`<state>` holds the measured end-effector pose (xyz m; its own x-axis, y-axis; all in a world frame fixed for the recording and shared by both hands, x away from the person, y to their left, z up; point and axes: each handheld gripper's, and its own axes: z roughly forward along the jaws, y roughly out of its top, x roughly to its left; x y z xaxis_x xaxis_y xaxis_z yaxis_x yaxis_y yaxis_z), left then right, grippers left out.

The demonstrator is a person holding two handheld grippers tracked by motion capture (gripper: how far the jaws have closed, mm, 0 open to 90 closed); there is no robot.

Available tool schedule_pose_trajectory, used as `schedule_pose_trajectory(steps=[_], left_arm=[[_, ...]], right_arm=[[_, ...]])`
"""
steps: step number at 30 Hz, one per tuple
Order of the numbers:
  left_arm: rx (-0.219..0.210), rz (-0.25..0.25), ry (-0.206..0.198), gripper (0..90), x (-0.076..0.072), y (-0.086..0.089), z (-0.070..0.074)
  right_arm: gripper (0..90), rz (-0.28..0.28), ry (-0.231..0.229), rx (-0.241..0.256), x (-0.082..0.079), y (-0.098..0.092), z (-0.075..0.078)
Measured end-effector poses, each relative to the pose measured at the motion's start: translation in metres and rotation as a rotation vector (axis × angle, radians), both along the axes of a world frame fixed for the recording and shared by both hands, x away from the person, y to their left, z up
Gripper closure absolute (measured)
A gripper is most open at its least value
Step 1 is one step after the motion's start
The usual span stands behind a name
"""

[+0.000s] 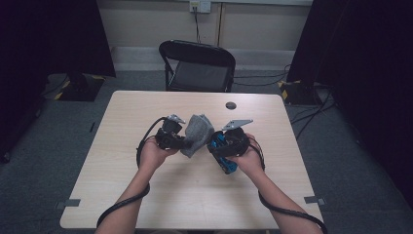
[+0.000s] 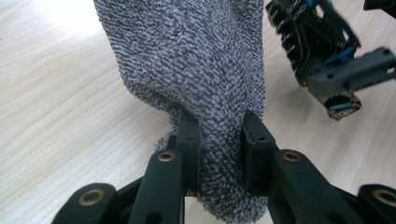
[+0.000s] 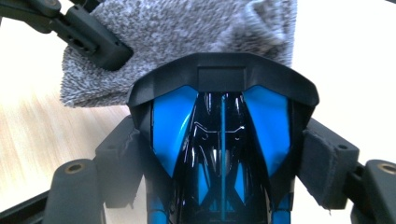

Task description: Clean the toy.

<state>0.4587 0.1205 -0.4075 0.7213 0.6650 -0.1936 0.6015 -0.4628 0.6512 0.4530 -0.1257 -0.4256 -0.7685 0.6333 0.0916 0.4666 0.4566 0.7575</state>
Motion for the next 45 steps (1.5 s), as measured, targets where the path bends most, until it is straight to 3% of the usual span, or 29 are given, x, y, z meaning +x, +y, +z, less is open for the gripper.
schedule_pose_trajectory(steps=[7, 14, 45], left_arm=[[0.018, -0.015, -0.006, 73.2, 0.002, -0.010, 0.002], [0.007, -0.054, -0.001, 73.2, -0.002, -0.019, 0.000], [0.003, -0.083, 0.019, 73.5, -0.010, -0.031, -0.010]], right_arm=[[25.7, 0.019, 0.000, -0.007, -0.004, 0.006, -0.003], [25.6, 0.018, -0.002, -0.012, -0.004, 0.008, -0.004], [25.7, -0.011, -0.027, -0.032, 0.001, 0.007, 0.001]])
